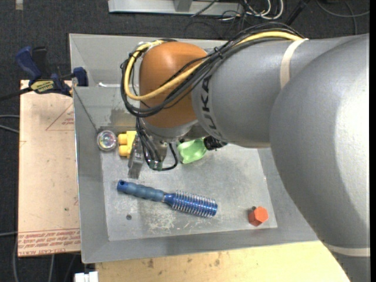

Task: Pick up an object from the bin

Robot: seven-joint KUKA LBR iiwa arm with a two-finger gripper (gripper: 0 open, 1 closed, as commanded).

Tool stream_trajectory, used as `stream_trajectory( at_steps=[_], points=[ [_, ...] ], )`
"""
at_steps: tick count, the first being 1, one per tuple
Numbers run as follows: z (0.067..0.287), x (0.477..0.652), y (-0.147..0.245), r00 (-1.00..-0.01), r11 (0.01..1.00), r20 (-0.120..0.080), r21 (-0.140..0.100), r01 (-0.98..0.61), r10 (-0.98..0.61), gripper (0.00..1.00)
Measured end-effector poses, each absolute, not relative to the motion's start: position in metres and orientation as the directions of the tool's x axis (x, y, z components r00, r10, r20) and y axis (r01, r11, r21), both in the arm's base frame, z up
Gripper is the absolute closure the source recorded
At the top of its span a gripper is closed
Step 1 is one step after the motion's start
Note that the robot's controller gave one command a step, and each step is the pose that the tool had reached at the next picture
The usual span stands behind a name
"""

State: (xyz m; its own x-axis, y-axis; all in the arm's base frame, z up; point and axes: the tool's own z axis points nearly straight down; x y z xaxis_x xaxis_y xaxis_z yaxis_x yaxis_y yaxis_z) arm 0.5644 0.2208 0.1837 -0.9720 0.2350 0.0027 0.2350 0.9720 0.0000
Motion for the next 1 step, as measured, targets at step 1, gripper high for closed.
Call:
stream_trajectory(
  at_steps=[1],
  points=[
    [0.1378,0.5721,0.2291,-0.933,0.933,0.003,-0.001,0.360,0.360,1.00]
  ],
)
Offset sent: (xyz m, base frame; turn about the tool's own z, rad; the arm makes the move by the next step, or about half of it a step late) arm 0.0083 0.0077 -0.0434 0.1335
